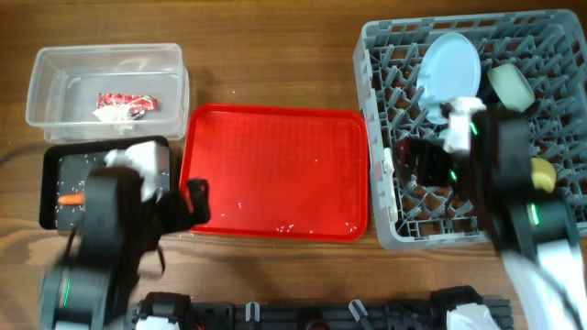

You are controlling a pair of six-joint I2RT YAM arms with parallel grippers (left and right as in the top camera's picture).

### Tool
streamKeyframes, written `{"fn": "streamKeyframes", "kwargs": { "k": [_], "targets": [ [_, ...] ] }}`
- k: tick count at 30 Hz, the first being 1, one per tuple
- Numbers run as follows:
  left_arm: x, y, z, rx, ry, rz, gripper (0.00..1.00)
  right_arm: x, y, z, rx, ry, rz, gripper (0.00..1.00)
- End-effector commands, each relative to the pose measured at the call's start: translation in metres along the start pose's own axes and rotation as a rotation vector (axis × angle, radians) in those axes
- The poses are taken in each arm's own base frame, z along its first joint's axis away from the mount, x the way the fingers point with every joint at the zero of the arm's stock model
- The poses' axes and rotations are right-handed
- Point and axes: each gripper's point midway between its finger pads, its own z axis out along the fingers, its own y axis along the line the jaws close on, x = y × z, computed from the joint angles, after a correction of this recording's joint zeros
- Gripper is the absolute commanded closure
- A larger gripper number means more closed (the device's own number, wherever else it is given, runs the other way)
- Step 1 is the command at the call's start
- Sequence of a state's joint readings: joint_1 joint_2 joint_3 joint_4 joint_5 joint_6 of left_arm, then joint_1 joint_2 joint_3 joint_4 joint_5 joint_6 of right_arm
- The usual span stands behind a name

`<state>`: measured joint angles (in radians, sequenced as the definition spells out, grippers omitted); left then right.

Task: Sort waste into correct bins and load items into the dishwasher rack

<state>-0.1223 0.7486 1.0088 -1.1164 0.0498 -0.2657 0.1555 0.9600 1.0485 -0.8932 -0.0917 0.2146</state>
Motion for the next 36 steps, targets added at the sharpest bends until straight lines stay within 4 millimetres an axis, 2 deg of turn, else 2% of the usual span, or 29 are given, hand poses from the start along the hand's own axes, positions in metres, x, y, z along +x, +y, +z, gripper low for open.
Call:
{"fn": "streamKeyframes", "kwargs": {
  "k": [1,2,4,6,8,12,17,20,24,26,28,29,32,36],
  "targets": [
    [0.002,0.008,-0.061,0.064,-0.339,-0.015,0.00,0.011,-0.019,-0.040,0.064,-0.243,0.002,0.00],
    [0.004,0.007,-0.075,0.089,-0.400,-0.023,0.00,0.016,-0.026,-0.050,0.086,-0.295,0.022,0.00],
    [0.012,0.007,-0.100,0.140,-0.508,-0.017,0.00,0.034,-0.021,-0.061,0.030,-0.315,0.063,0.00],
    [0.016,0.008,-0.109,0.154,-0.548,-0.015,0.00,0.047,-0.021,-0.064,0.017,-0.286,0.099,0.00],
    [0.022,0.010,-0.104,0.143,-0.517,-0.016,0.00,0.056,-0.023,-0.060,0.030,-0.239,0.101,0.00],
    [0.046,0.019,-0.092,0.104,-0.411,-0.020,0.00,0.057,-0.024,-0.059,0.033,-0.231,0.101,0.00],
    [0.045,0.019,-0.092,0.104,-0.412,-0.020,0.00,0.057,-0.024,-0.059,0.033,-0.231,0.101,0.00],
    [0.045,0.019,-0.092,0.104,-0.412,-0.020,0.00,0.058,-0.023,-0.067,0.022,-0.266,0.099,0.00],
    [0.045,0.019,-0.092,0.104,-0.412,-0.020,0.00,0.057,-0.030,-0.089,0.043,-0.401,0.084,0.00],
    [0.045,0.019,-0.092,0.104,-0.412,-0.020,0.00,0.052,-0.028,-0.095,0.011,-0.563,0.031,0.00],
    [0.045,0.019,-0.092,0.104,-0.412,-0.020,0.00,0.047,-0.027,-0.089,-0.013,-0.699,-0.011,0.00],
    [0.045,0.019,-0.092,0.104,-0.412,-0.020,0.00,0.040,-0.027,-0.078,-0.012,-0.728,-0.033,0.00],
    [0.045,0.019,-0.092,0.104,-0.412,-0.020,0.00,0.019,-0.022,-0.068,-0.013,-0.885,-0.117,0.00],
    [0.045,0.019,-0.092,0.104,-0.412,-0.020,0.00,0.017,-0.029,-0.040,0.010,-1.011,-0.166,0.00]
  ]
}}
